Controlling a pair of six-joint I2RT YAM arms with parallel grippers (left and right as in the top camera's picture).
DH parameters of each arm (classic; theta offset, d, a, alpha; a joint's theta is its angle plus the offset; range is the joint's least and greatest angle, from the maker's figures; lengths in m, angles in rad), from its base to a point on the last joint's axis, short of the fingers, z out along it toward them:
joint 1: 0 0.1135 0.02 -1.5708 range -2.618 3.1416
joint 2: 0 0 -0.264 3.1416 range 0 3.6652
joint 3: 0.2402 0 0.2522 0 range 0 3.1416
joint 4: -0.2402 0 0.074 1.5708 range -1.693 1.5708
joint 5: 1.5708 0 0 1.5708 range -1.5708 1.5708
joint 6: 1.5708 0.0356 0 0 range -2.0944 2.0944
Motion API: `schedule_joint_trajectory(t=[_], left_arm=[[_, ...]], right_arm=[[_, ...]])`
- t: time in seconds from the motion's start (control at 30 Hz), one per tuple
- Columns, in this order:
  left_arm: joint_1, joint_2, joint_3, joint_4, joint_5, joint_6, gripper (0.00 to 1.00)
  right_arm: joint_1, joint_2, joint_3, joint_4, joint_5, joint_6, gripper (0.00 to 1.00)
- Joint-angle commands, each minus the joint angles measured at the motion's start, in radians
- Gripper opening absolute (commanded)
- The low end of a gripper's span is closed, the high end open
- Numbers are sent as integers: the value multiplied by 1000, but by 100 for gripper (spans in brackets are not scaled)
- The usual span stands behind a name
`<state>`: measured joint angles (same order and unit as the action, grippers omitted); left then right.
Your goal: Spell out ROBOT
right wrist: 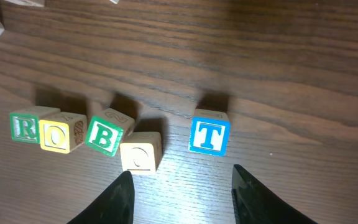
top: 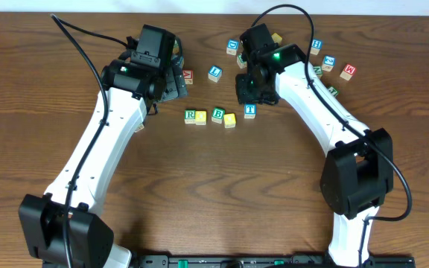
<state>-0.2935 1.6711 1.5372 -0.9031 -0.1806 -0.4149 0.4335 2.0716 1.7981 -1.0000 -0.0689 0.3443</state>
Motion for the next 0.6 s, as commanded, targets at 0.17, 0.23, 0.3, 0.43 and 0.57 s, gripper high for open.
schedule_joint_trajectory(t=[0.17,0.23,0.3,0.43,0.57], left_arm=[[3,-3,2,-17,38,-14,64],[3,1,-18,-15,38,-54,55],[5,11,-38,-11,38,-87,38],[8,58,-62,0,38,-127,8],[8,134,-62,22,38,-117,7]], right_arm=[[8,11,-21,41,10,90,42],[9,20,-26,55,10,90,41],[11,35,-26,58,10,90,41],[7,69,-26,63,11,97,40],[-28,82,-26,64,10,106,35]])
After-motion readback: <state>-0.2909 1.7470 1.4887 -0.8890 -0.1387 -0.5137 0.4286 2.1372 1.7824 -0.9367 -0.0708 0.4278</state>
